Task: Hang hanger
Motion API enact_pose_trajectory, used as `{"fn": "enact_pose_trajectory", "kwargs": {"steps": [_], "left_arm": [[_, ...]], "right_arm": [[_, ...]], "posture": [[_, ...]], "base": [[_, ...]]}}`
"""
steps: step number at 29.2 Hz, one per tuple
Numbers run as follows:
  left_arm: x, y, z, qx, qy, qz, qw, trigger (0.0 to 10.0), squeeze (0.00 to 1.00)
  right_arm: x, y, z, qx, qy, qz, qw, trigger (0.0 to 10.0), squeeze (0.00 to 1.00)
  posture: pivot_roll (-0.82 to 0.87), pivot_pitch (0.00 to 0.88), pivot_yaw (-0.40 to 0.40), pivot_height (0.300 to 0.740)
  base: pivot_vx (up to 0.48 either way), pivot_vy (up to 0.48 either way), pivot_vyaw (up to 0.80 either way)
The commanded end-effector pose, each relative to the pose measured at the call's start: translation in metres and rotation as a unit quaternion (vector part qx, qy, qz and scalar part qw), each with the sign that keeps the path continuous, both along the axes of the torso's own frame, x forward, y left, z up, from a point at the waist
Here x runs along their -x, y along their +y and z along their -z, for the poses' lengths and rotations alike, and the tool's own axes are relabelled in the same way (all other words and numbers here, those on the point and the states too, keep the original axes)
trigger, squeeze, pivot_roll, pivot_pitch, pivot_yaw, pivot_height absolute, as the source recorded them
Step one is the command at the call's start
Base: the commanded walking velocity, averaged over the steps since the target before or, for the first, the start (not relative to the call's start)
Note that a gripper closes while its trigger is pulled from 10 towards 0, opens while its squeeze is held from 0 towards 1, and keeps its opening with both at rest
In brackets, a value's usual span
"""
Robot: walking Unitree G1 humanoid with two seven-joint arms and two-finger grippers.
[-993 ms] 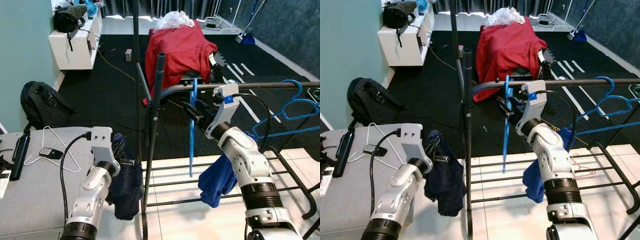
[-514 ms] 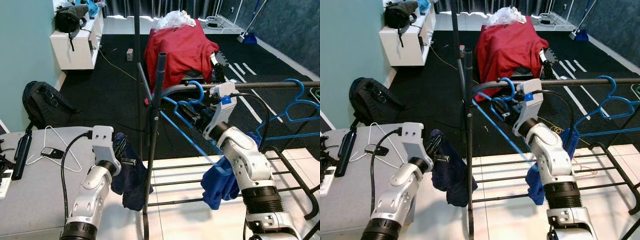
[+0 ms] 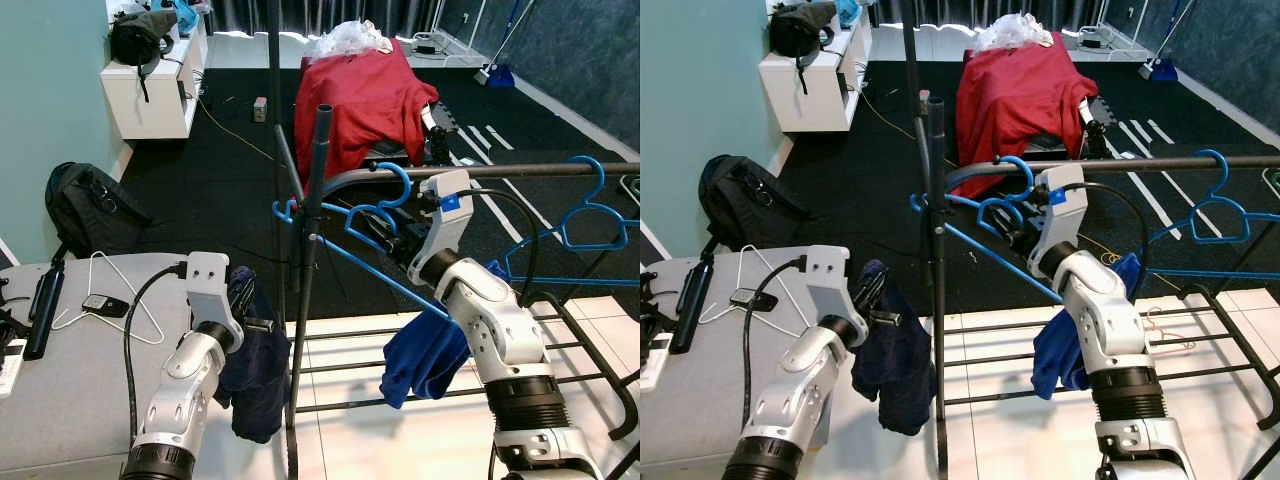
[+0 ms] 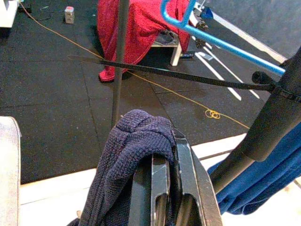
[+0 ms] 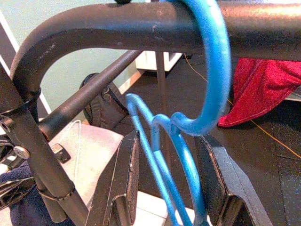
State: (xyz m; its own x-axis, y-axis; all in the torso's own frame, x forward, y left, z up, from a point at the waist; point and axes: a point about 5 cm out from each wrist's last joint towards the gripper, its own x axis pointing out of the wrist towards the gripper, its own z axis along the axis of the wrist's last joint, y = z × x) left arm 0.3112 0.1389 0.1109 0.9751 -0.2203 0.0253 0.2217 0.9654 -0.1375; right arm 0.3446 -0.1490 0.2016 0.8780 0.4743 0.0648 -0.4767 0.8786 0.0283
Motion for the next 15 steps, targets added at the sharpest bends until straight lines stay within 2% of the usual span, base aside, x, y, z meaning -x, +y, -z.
{"fn": "enact_pose_trajectory", "kwargs": {"steps": [1,3,4,7,8,15], "left_arm": [[-0.0002,-0.0002,-0.0021,-0.001,-0.002,0.007,1.000,10.0,0.00],[-0.0003,-0.0004,-0.0021,-0.001,-0.002,0.008,1.000,10.0,0.00],[-0.0004,-0.0004,-0.0021,-0.001,-0.002,0.008,1.000,10.0,0.00],[-0.0005,-0.0005,-0.0021,-0.001,-0.002,0.008,1.000,10.0,0.00],[-0.0004,-0.0005,-0.0023,-0.001,-0.002,0.008,1.000,10.0,0.00],[-0.0002,-0.0014,-0.0018,-0.001,-0.002,0.011,1.000,10.0,0.00]], "right_arm": [[0.0014,-0.0039,0.0015,0.002,0.005,0.007,1.000,5.7,0.00],[0.0013,-0.0044,0.0015,0.002,0.006,0.007,1.000,5.7,0.00],[0.0014,-0.0049,0.0015,0.001,0.008,0.007,1.000,3.8,0.00],[0.0014,-0.0054,0.0015,0.000,0.009,0.008,1.000,4.2,0.00],[0.0009,-0.0062,0.0020,-0.001,0.011,0.010,1.000,10.0,0.00],[-0.0082,-0.0092,-0.0005,-0.001,0.014,0.017,1.000,10.0,0.00]], "posture": [[-0.06,0.063,-0.026,0.740],[-0.06,0.059,-0.027,0.740],[-0.06,0.057,-0.028,0.740],[-0.06,0.057,-0.028,0.740],[-0.06,0.057,-0.028,0.740],[-0.06,0.035,-0.029,0.740]], "base": [[0.000,0.000,0.00],[0.000,0.000,0.00],[0.000,0.000,0.00],[0.000,0.000,0.00],[0.000,0.000,0.00],[0.000,0.000,0.00]]}}
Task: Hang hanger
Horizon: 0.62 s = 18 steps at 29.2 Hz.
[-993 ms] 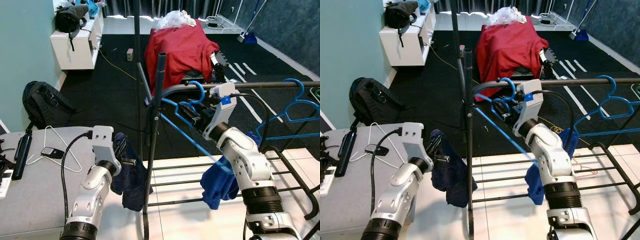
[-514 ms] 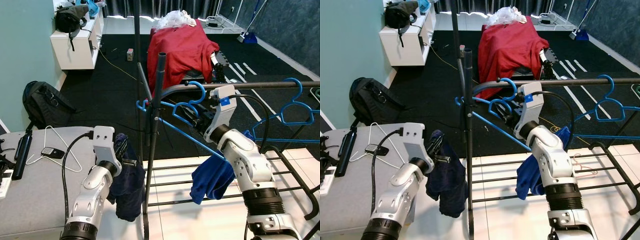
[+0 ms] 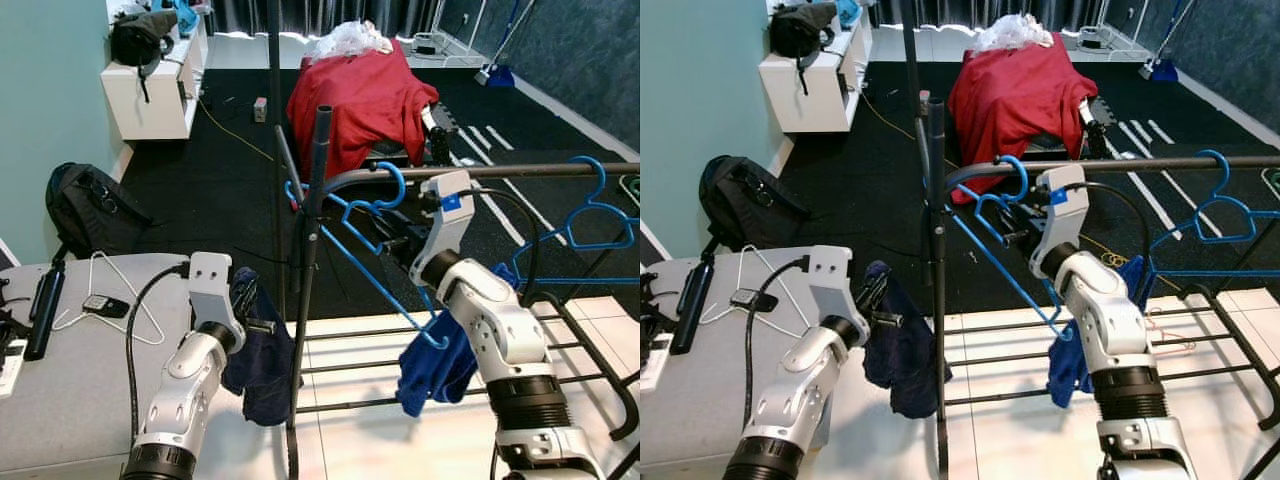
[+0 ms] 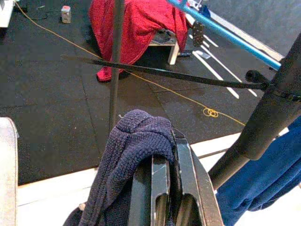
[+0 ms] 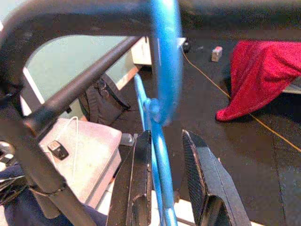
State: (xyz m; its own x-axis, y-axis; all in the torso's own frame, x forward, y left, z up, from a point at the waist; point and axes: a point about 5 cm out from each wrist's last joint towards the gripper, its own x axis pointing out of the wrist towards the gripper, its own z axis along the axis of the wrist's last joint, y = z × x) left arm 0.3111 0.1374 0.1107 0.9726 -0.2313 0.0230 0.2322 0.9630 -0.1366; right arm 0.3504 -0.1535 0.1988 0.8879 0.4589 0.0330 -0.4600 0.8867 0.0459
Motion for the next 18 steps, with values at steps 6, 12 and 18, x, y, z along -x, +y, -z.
{"fn": "enact_pose_trajectory", "kwargs": {"steps": [6,12,18], "left_arm": [[0.000,0.000,-0.001,0.000,-0.001,0.007,1.000,10.0,0.00],[0.000,0.000,0.000,-0.001,0.001,0.008,1.000,10.0,0.00],[0.000,0.000,0.000,-0.001,0.002,0.008,1.000,10.0,0.00]], "right_arm": [[-0.007,-0.004,-0.003,0.005,-0.001,0.008,1.000,10.0,0.00],[-0.012,-0.005,-0.003,0.008,0.004,0.009,1.000,10.0,0.00],[-0.015,-0.004,-0.003,0.009,0.008,0.007,1.000,10.0,0.00]], "posture": [[-0.06,0.028,-0.033,0.740],[-0.06,0.024,-0.034,0.740],[-0.06,0.024,-0.035,0.740]], "base": [[0.000,0.000,0.00],[0.000,0.000,0.00],[0.000,0.000,0.00]]}}
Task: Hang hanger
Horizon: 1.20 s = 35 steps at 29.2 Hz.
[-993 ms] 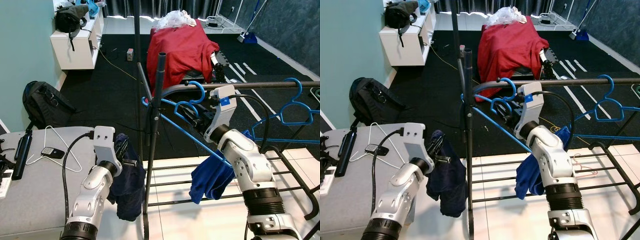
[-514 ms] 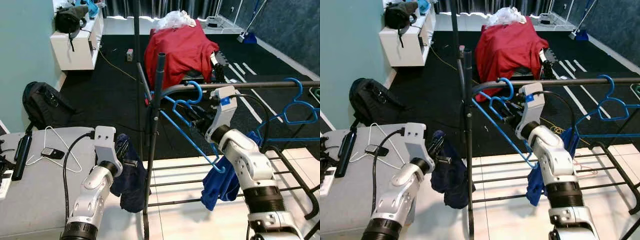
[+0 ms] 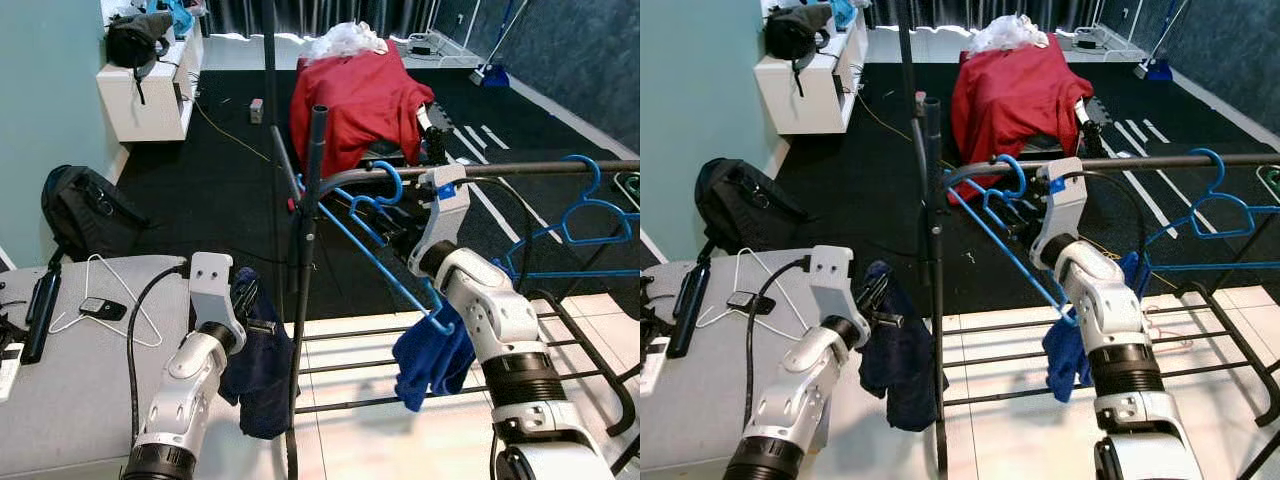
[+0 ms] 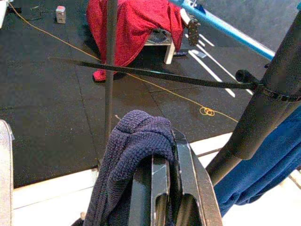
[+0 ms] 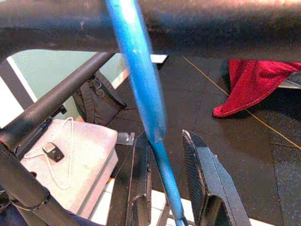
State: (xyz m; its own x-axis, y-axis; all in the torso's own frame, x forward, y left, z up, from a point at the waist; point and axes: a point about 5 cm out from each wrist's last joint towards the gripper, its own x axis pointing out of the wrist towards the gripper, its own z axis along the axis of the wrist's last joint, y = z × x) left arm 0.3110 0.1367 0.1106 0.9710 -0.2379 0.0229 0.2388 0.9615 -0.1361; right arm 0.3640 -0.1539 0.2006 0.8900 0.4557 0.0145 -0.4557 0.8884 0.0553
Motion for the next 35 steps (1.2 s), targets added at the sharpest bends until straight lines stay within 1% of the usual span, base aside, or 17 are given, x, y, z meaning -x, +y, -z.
{"fn": "enact_pose_trajectory", "kwargs": {"steps": [1,11,13,15,17,18,19,20,22,24,27,35], "left_arm": [[0.000,0.001,0.000,-0.001,0.002,0.005,1.000,10.0,0.00],[0.001,0.001,0.001,-0.002,0.005,0.009,1.000,10.0,0.00],[0.001,0.001,0.000,-0.004,0.005,0.012,1.000,10.0,0.00],[0.001,0.001,0.000,-0.004,0.005,0.012,1.000,10.0,0.00],[0.002,0.001,0.000,-0.006,0.006,0.013,1.000,10.0,0.00],[0.002,0.001,0.000,-0.006,0.006,0.013,1.000,10.0,0.00],[0.002,0.001,0.000,-0.007,0.006,0.014,1.000,10.0,0.00],[0.002,0.001,0.000,-0.007,0.006,0.014,1.000,10.0,0.00],[0.003,0.001,0.000,-0.007,0.007,0.014,1.000,10.0,0.00],[0.003,0.001,0.000,-0.007,0.007,0.014,1.000,10.0,0.00],[0.004,-0.001,0.000,-0.006,0.009,0.017,1.000,10.0,0.00],[0.004,-0.001,0.000,-0.008,0.010,0.019,1.000,10.0,0.00]], "right_arm": [[-0.002,-0.004,-0.001,0.009,-0.003,0.005,1.000,10.0,0.00],[-0.001,-0.003,0.000,0.017,0.001,0.005,1.000,10.0,0.00],[0.002,-0.003,-0.001,0.022,0.003,0.006,1.000,10.0,0.00],[0.002,-0.003,-0.001,0.022,0.003,0.006,1.000,10.0,0.00],[0.007,-0.004,-0.002,0.026,0.008,0.008,1.000,10.0,0.00],[0.007,-0.004,-0.002,0.026,0.008,0.008,1.000,10.0,0.00],[0.012,-0.005,-0.001,0.025,0.014,0.009,1.000,10.0,0.00],[0.012,-0.005,-0.001,0.025,0.014,0.009,1.000,10.0,0.00],[0.019,-0.006,0.001,0.025,0.022,0.008,0.999,10.0,0.00],[0.019,-0.006,0.001,0.025,0.022,0.008,0.999,10.0,0.00],[0.026,-0.006,0.005,0.025,0.034,0.002,0.999,10.0,0.00],[0.029,-0.004,0.008,0.025,0.047,0.000,0.999,10.0,0.00]], "posture": [[-0.06,0.024,-0.035,0.740],[-0.06,0.031,-0.035,0.740],[-0.05,0.033,-0.037,0.740],[-0.05,0.033,-0.037,0.740],[-0.06,0.039,-0.037,0.740],[-0.06,0.039,-0.037,0.740],[-0.06,0.040,-0.036,0.740],[-0.06,0.040,-0.036,0.740],[-0.06,0.045,-0.033,0.740],[-0.06,0.045,-0.033,0.740],[-0.06,0.050,-0.035,0.740],[-0.06,0.050,-0.035,0.740]], "base": [[0.000,0.000,0.00],[0.000,0.000,0.00],[0.000,0.000,0.00],[0.000,0.000,0.00],[0.000,0.000,0.00],[0.000,0.000,0.00],[0.000,0.000,0.00],[0.000,0.000,0.00],[0.000,0.000,0.00],[0.000,0.000,0.00],[0.000,0.000,0.00],[0.000,0.000,0.00]]}}
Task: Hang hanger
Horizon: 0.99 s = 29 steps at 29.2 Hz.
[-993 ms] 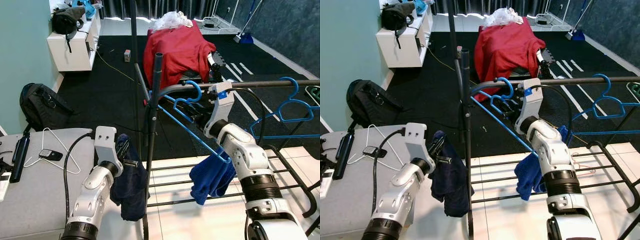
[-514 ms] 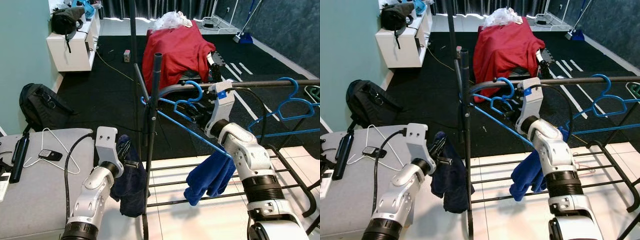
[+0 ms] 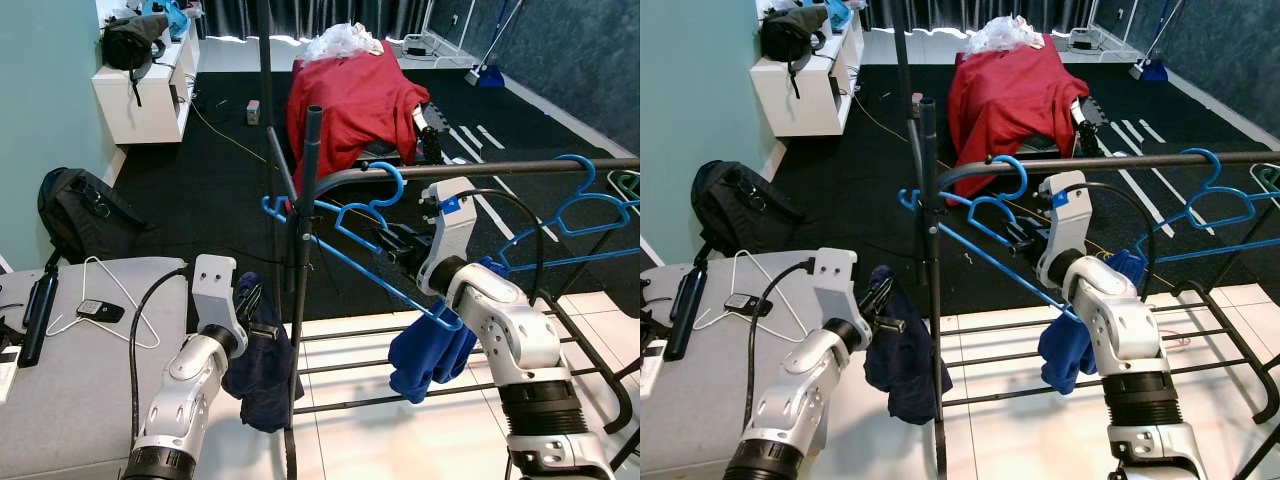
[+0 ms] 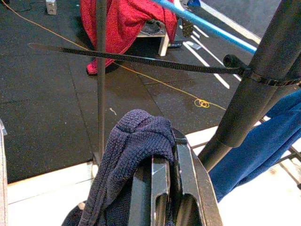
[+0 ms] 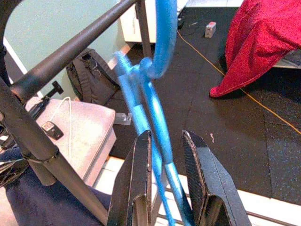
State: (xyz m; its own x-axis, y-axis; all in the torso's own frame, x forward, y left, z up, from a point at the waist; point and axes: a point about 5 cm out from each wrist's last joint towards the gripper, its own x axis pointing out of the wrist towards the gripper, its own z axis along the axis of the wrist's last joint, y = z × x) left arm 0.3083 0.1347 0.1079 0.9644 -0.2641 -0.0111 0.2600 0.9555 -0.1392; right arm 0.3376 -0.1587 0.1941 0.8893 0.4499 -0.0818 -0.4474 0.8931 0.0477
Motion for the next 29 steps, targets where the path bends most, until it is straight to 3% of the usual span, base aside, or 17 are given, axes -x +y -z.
{"fn": "enact_pose_trajectory", "kwargs": {"steps": [1,5,6,12,13,14,16,19,20,29], "left_arm": [[0.0016,0.0015,-0.0030,-0.005,-0.006,0.006,1.000,10.0,0.00],[0.0021,0.0011,-0.0027,-0.006,-0.004,0.007,1.000,10.0,0.00],[0.0025,0.0006,-0.0023,-0.006,-0.002,0.009,1.000,10.0,0.00],[0.0028,0.0002,-0.0021,-0.006,-0.001,0.010,1.000,10.0,0.00],[0.0030,-0.0002,-0.0017,-0.006,0.000,0.012,1.000,10.0,0.00],[0.0030,-0.0002,-0.0017,-0.006,0.000,0.012,1.000,10.0,0.00],[0.0031,-0.0006,-0.0015,-0.007,0.002,0.014,1.000,10.0,0.00],[0.0030,-0.0006,-0.0014,-0.007,0.002,0.014,1.000,10.0,0.00],[0.0029,-0.0005,-0.0013,-0.008,0.003,0.015,1.000,10.0,0.00],[0.0023,-0.0004,-0.0014,-0.009,0.004,0.016,1.000,10.0,0.00]], "right_arm": [[0.0034,0.0009,0.0024,0.000,0.011,-0.004,1.000,10.0,0.00],[0.0068,0.0011,0.0035,-0.001,0.022,-0.004,1.000,10.0,0.00],[0.0082,0.0007,0.0044,-0.002,0.027,-0.004,1.000,5.3,0.00],[0.0094,0.0004,0.0048,-0.003,0.030,-0.004,1.000,5.3,0.00],[0.0102,0.0000,0.0053,-0.005,0.033,-0.003,0.999,3.3,0.00],[0.0102,0.0000,0.0053,-0.005,0.033,-0.003,0.999,3.3,0.00],[0.0111,-0.0003,0.0056,-0.007,0.036,-0.002,0.999,1.9,0.00],[0.0111,-0.0003,0.0057,-0.008,0.037,-0.002,0.999,1.3,0.00],[0.0111,-0.0002,0.0058,-0.009,0.038,-0.002,0.999,0.0,0.00],[0.0111,-0.0005,0.0027,-0.013,0.034,0.002,0.999,0.0,0.00]], "posture": [[-0.06,0.050,-0.035,0.740],[-0.06,0.054,-0.037,0.740],[-0.06,0.055,-0.037,0.740],[-0.06,0.055,-0.037,0.740],[-0.06,0.055,-0.037,0.740],[-0.06,0.055,-0.037,0.740],[-0.06,0.054,-0.036,0.740],[-0.06,0.055,-0.036,0.740],[-0.06,0.054,-0.035,0.740],[-0.06,0.053,-0.036,0.740]], "base": [[0.000,0.000,0.00],[0.000,0.000,0.00],[0.000,0.000,0.00],[0.000,0.000,0.00],[0.000,0.000,0.00],[0.000,0.000,0.00],[0.000,0.000,0.00],[0.000,0.000,0.00],[0.000,0.000,0.00],[0.000,0.000,0.00]]}}
